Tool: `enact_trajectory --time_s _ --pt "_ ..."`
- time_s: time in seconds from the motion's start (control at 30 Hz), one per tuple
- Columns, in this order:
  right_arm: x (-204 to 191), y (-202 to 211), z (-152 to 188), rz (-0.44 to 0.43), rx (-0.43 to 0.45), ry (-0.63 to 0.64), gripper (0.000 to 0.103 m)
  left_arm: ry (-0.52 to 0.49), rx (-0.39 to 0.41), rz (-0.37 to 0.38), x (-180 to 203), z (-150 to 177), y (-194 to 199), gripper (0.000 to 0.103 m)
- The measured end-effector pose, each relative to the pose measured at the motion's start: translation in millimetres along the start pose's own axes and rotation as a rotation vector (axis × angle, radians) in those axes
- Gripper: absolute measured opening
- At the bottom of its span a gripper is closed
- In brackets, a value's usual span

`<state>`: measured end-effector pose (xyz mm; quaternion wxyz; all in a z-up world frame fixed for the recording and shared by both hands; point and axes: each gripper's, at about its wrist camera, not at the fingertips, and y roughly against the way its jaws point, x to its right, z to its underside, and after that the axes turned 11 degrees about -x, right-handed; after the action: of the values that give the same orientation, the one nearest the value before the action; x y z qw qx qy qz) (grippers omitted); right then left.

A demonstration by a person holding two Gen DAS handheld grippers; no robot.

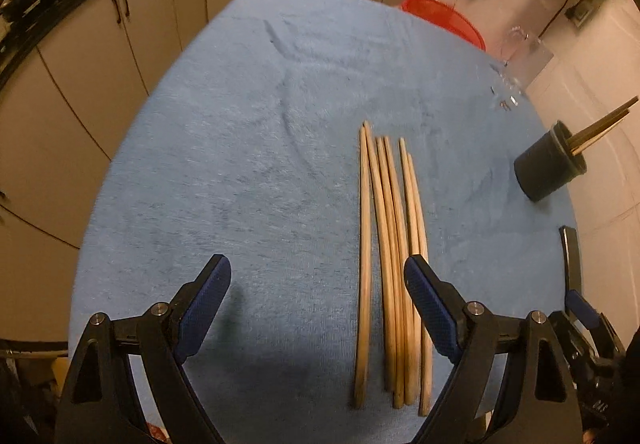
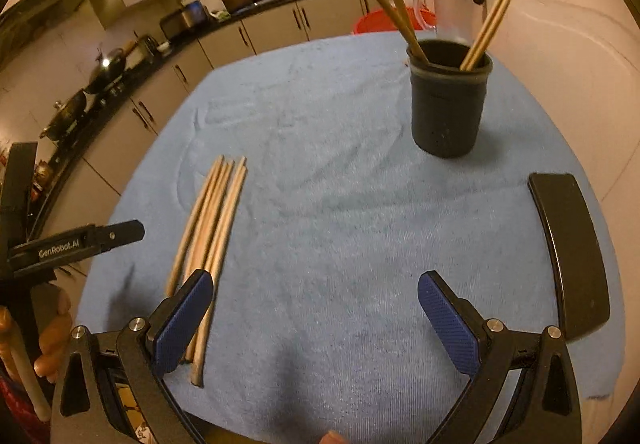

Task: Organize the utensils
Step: 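Move both open grippers back to the chopsticks, left gripper straddling one chopstick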

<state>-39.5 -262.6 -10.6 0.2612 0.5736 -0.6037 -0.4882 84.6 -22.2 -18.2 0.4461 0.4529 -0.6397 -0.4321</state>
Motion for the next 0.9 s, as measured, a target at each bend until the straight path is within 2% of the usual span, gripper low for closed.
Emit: enact_trajectory --time_s 0.33,0.5,0.67,0.77,0.83,0.9 --pt "14 4 3 -0.022 0.004 -0.077 0.103 -0.023 -0.095 -0.119 17 -32 -38 0.087" --pt "17 5 2 -0.031 0.006 -0.084 0.103 -0.015 -0.13 -0.098 18 -45 -48 0.087" --pt "21 5 1 -0.035 0.013 -0.093 0.103 -0.04 -0.14 -0.137 26 -53 -56 0.087" --pt "20 6 2 -0.031 0.016 -0.088 0.103 -0.048 -0.132 -0.16 28 -56 -57 0.084" --pt "18 7 1 -0.03 0.017 -0.08 0.103 -0.048 -0.143 -0.184 27 -58 -60 0.076" --pt "16 7 1 -0.025 0.019 -0.068 0.103 -0.047 -0.135 -0.191 25 -59 -61 0.073"
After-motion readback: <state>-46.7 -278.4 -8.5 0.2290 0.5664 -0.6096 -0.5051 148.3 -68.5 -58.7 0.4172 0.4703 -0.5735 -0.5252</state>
